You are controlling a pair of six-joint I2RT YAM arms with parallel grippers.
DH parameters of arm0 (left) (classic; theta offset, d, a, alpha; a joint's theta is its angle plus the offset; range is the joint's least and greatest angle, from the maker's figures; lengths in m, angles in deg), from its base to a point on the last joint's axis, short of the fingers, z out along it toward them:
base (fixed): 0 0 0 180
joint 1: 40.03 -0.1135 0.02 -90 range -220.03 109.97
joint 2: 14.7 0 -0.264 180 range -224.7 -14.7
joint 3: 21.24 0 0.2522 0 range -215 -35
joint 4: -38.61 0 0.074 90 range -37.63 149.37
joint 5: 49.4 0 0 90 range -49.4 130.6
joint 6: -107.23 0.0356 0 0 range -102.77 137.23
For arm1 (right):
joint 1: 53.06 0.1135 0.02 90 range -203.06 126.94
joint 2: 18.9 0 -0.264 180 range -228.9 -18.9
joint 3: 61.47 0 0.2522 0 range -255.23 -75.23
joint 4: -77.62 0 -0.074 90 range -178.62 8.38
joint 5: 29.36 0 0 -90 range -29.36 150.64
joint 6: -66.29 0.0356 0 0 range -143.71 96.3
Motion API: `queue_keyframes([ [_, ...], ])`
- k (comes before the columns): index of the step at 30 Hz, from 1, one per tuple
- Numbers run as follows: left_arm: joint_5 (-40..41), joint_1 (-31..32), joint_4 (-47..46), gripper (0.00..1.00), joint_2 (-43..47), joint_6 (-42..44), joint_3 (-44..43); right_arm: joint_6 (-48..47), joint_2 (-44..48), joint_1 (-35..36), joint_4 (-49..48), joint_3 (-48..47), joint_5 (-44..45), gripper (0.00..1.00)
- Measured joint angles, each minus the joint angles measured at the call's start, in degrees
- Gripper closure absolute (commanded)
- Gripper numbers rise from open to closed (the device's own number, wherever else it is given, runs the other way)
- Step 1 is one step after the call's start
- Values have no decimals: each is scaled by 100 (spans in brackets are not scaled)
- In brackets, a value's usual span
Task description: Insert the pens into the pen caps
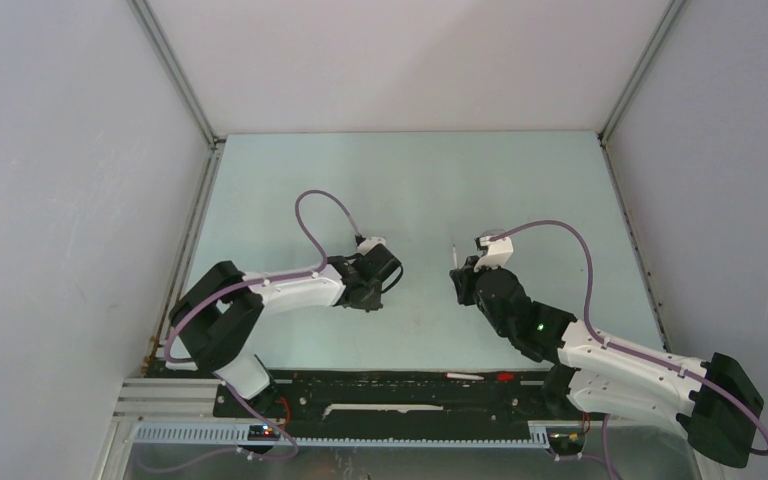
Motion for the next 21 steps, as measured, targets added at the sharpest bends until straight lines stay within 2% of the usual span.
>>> queue_keyframes([
  [3,-17,0,-17,78,0,0,0,0,0,0,-2,0,0,100],
  [7,-44,0,-35,99,-2,-4,0,0,0,0,0,0,-2,100],
  [16,-94,-2,-122,100,74,-13,37,-2,-39,-26,0,0,-24,100],
  [21,-96,-2,-326,100,798,-24,363,-20,-33,-26,-9,0,-72,100],
])
